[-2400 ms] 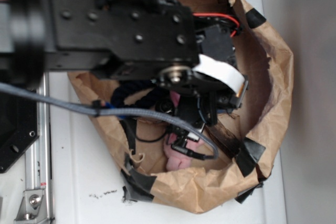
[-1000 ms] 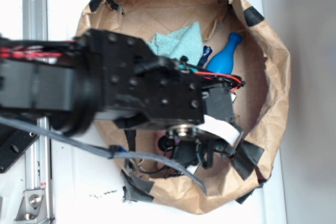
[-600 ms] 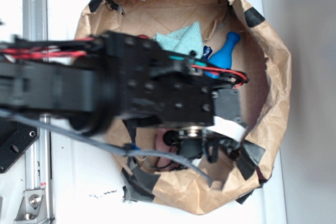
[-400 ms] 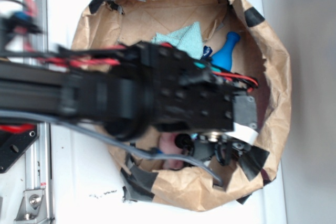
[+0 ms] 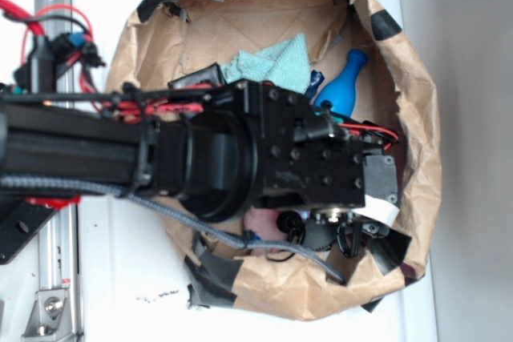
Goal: Grab the wood chip.
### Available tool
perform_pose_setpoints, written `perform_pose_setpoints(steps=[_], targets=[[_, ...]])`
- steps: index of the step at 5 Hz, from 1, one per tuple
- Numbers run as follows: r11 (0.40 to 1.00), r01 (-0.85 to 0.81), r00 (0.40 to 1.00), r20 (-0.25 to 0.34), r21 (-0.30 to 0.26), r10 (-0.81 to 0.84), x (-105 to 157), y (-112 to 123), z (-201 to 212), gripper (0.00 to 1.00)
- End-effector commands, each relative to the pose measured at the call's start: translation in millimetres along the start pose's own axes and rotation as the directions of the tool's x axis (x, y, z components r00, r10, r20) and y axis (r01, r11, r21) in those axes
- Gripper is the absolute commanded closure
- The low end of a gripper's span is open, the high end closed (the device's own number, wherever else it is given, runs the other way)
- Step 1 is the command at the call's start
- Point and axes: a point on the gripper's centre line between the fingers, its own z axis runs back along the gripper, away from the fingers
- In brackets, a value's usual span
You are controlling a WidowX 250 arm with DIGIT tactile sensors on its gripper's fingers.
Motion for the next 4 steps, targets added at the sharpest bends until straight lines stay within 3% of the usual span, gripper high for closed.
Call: perform_pose_setpoints(steps=[1,2,3,4], targets=[[1.0,0.005,0.999,0.048,-0.007,-0.005,8.9,-12.1,12.1,1.0],[1.0,0.027,0.996,0.084,-0.001,-0.027,7.4,-15.7,10.3,1.0],[1.0,0.0,0.997,0.078,0.008,-0.001,8.0,-11.7,13.6,1.0],[0.992,-0.109,0.989,0.102,0.058,0.103,3.0,1.1,55.2,1.0]])
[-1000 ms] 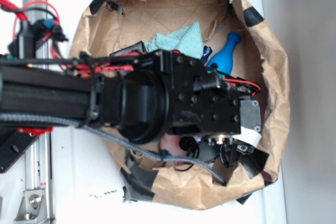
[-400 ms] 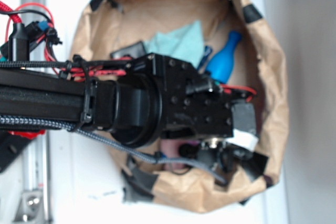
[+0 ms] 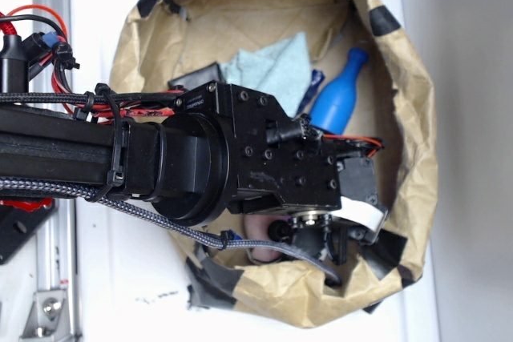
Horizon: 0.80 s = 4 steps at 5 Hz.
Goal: Grab the wood chip.
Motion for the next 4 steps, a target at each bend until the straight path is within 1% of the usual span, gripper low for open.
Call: perform_pose_setpoints(steps=[1,2,3,4], targets=[[0.984,-0.166,0.984,0.082,0.068,0.16,11.1,17.2,104.1,1.0],[0.97,-0.242,0.969,0.064,0.023,0.24,8.4,27.9,155.8,1.0],[0.955,-0.296,0.955,0.027,0.011,0.295,11.3,28.9,185.3,1.0],[0.895,-0.442,0.89,-0.099,0.059,0.445,-2.0,29.9,191.5,1.0]])
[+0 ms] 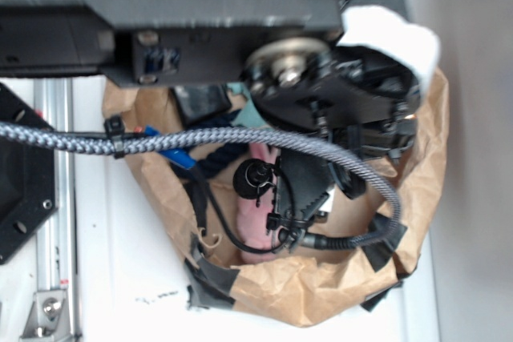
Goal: Grab the wood chip.
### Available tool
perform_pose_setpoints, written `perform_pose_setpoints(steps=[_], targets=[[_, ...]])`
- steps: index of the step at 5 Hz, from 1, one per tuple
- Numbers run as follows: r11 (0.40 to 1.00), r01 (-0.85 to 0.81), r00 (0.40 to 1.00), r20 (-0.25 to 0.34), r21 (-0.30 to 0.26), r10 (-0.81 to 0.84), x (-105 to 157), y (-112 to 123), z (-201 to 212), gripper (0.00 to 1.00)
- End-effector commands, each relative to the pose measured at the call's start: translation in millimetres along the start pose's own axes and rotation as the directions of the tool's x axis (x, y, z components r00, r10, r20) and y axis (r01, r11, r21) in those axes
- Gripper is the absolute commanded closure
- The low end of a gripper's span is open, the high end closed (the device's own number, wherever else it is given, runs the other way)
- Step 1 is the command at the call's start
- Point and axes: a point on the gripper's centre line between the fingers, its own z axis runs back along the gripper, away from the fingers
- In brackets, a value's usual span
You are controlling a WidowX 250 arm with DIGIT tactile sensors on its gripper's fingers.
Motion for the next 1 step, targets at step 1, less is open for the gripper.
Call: perform_pose_setpoints(steps=[1], targets=[[0.957,-0.267,0.957,-0.081,0.113,0.277,-17.2,6.3,24.6,1.0]])
